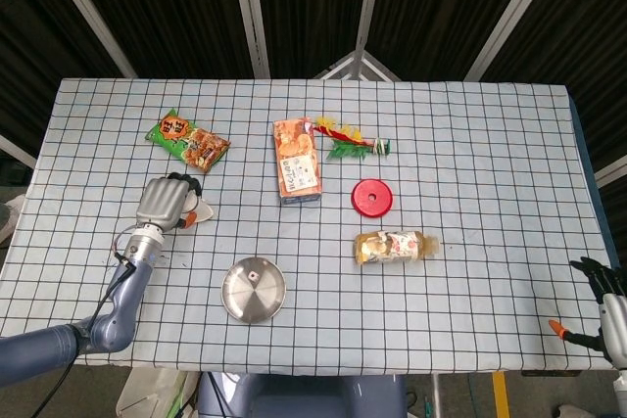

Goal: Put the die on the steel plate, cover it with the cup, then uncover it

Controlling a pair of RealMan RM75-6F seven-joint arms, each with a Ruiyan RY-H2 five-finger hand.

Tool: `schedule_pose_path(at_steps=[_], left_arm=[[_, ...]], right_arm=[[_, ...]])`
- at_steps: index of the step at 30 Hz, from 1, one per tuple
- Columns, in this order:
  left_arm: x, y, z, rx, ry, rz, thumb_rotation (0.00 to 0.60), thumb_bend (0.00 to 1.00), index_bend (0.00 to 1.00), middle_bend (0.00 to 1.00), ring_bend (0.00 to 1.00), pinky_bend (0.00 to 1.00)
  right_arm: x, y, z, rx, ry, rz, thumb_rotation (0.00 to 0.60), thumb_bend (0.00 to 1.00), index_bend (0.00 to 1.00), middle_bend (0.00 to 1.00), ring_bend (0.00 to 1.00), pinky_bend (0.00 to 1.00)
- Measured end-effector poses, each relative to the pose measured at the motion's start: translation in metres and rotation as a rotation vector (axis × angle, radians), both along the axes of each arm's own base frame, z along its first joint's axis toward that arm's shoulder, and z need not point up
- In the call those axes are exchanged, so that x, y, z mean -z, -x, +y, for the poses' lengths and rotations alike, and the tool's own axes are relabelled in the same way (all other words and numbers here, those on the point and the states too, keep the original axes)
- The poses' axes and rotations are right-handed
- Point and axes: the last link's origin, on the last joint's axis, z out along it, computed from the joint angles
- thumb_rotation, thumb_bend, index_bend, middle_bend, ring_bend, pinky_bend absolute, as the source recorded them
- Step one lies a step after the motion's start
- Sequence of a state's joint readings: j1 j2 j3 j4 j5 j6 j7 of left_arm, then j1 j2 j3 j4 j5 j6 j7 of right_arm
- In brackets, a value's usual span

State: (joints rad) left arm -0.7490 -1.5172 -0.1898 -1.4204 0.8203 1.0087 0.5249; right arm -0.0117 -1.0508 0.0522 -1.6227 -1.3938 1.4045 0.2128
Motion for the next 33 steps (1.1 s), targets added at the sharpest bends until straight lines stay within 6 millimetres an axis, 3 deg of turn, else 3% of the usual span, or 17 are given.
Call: schedule_pose_path(at_steps=[2,4,12,14,18,24,29,33], left_arm=[[0.000,0.002,-0.001,-0.014,0.009,0.018,0.600,0.30,0.04,0.02,0.01,0.24],[-0.001,0.003,-0.002,-0.024,0.020,0.044,0.600,0.26,0.00,0.00,0.00,0.22],[-0.015,-0.005,-0.015,-0.012,0.045,0.093,0.600,0.15,0.00,0.00,0.00,0.07],[-0.018,-0.008,-0.019,-0.004,0.048,0.082,0.600,0.13,0.01,0.00,0.00,0.08],[-0.029,-0.014,-0.033,0.033,0.029,0.046,0.600,0.14,0.11,0.03,0.00,0.15],[-0.059,-0.004,-0.077,0.156,-0.144,0.030,0.600,0.14,0.15,0.05,0.00,0.15],[-0.080,0.036,-0.138,0.156,-0.301,-0.021,0.600,0.17,0.17,0.05,0.00,0.15],[-0.081,0.068,-0.165,0.097,-0.326,-0.086,0.600,0.19,0.19,0.09,0.00,0.15]], right_arm=[[0.000,0.000,0.000,0.000,0.000,0.001,0.600,0.06,0.20,0.14,0.13,0.00],[0.000,0.000,0.000,0.000,-0.001,0.001,0.600,0.06,0.20,0.14,0.13,0.00],[0.002,-0.001,-0.001,0.001,-0.007,0.003,0.600,0.06,0.20,0.14,0.13,0.00],[0.001,-0.001,0.000,0.001,-0.006,0.003,0.600,0.06,0.20,0.14,0.13,0.00],[0.000,-0.002,0.000,-0.002,0.002,0.003,0.600,0.06,0.20,0.14,0.13,0.00],[-0.001,-0.003,0.001,-0.009,0.005,0.005,0.600,0.06,0.20,0.14,0.13,0.00],[0.000,-0.007,0.001,-0.031,0.005,0.022,0.600,0.06,0.20,0.14,0.13,0.00],[0.000,-0.007,0.001,-0.038,0.004,0.049,0.600,0.06,0.20,0.14,0.13,0.00]])
